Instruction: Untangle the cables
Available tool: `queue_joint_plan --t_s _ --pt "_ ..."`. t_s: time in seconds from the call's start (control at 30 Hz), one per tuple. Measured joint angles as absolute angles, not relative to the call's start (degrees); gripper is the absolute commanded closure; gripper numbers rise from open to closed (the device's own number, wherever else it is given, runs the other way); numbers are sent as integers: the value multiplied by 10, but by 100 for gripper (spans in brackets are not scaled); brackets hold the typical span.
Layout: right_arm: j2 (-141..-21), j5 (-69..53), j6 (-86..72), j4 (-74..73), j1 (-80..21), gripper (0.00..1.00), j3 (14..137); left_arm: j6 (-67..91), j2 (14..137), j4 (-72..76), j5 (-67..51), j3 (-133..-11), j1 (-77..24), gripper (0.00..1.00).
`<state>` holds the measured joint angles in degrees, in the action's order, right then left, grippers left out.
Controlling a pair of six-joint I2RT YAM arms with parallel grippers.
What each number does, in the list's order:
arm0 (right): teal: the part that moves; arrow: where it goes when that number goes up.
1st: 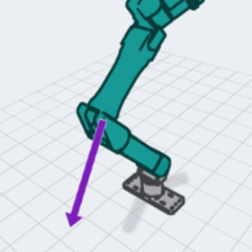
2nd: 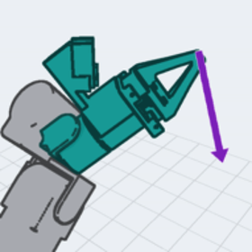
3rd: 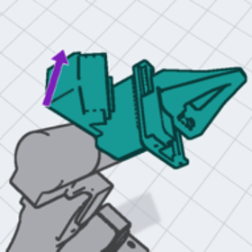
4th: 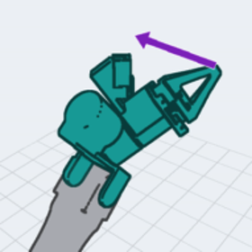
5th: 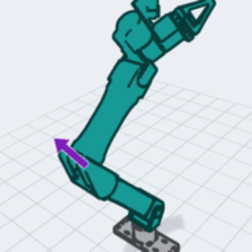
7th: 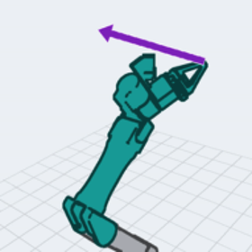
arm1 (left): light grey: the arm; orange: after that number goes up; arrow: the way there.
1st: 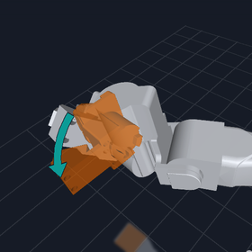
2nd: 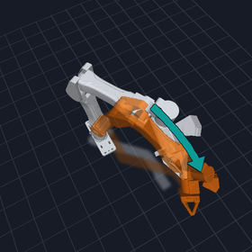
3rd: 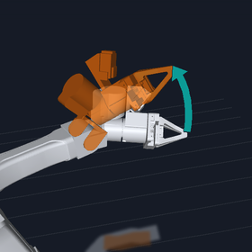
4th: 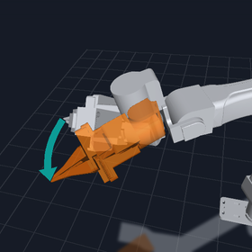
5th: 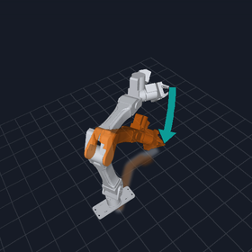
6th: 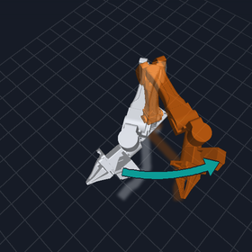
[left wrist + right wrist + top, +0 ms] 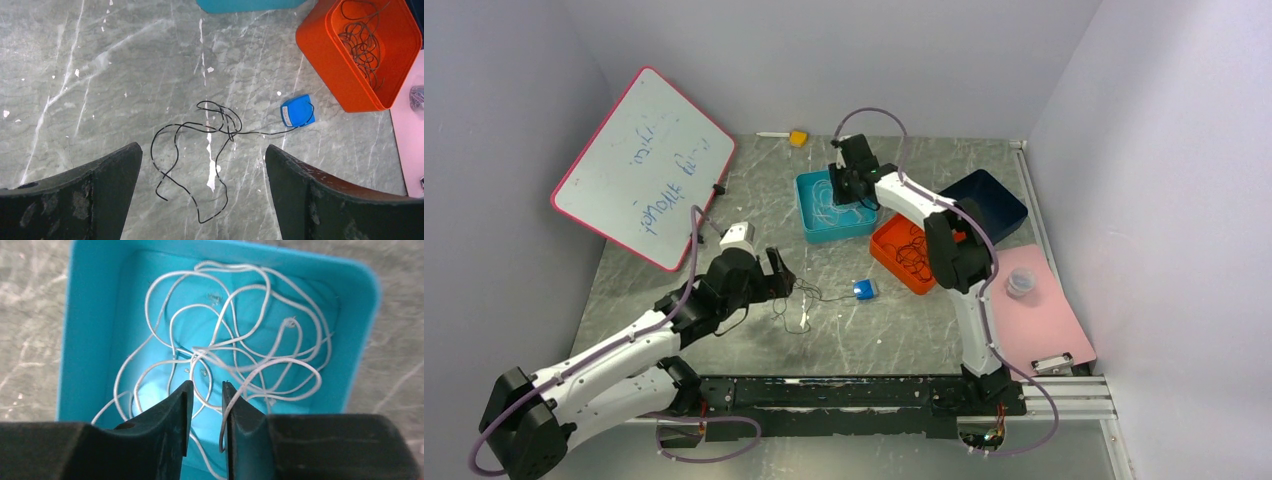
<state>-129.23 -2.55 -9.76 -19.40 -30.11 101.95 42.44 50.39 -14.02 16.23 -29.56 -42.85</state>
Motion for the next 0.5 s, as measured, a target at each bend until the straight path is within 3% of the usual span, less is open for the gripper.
queue_joint_plan --t_s 0.17,0.5 --pt "-1237 3 -91 -196 -301 52 1016 422 517 -144 162 -314 -429 1" --pt "-1089 41 -85 -184 -301 42 945 418 567 -185 164 -361 -429 1"
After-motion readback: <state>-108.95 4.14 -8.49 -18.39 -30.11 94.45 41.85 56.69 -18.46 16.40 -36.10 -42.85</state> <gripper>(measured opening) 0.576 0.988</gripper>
